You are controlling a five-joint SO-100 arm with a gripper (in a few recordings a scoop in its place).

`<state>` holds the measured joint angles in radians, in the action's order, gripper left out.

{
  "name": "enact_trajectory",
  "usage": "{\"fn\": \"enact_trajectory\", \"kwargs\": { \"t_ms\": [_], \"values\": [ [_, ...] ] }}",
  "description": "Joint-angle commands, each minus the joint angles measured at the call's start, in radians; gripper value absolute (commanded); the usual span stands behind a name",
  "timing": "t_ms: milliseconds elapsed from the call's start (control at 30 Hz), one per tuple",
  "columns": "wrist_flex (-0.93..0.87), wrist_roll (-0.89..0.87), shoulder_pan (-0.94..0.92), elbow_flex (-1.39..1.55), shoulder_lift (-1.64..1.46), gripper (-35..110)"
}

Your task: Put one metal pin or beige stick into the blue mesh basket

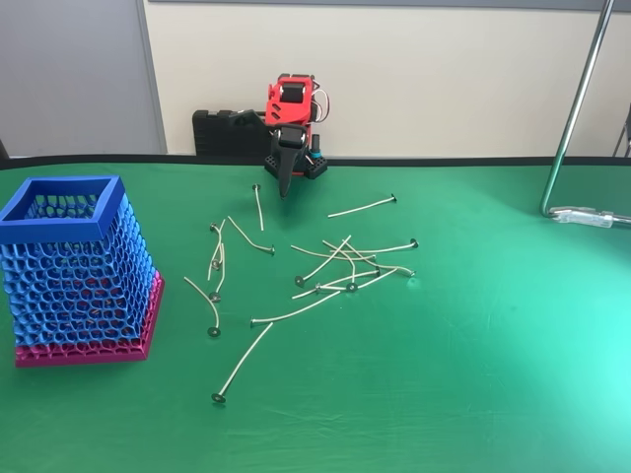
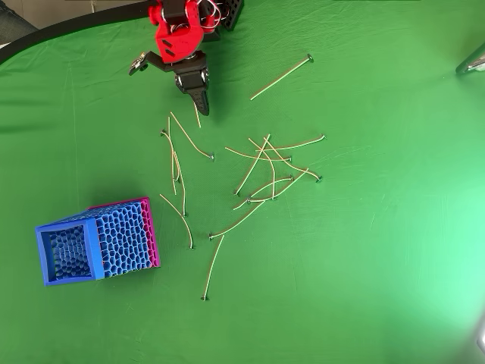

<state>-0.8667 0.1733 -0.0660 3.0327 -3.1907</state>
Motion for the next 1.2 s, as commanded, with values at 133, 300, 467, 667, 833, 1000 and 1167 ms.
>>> {"fn": "enact_trajectory", "kwargs": {
  "t_ms": [133, 300, 467, 667, 833, 1000, 1167],
  "values": [
    [0.014, 0.006, -0.014, -0.132, 0.11, 1],
    [0.008, 0.031, -0.029, -0.207, 0.184, 1],
    [-0.028, 0.06, -0.011, -0.342, 0.25, 1],
    [-0.061, 0.097, 0.025, -0.522, 0.426, 1],
    [-0.087, 0.097, 0.035, -0.647, 0.552, 1],
    [-0.137, 0.098, 0.063, -0.776, 0.696, 1],
    [-0.21, 0.084, 0.078, -0.925, 0.887, 1]
  ]
}}
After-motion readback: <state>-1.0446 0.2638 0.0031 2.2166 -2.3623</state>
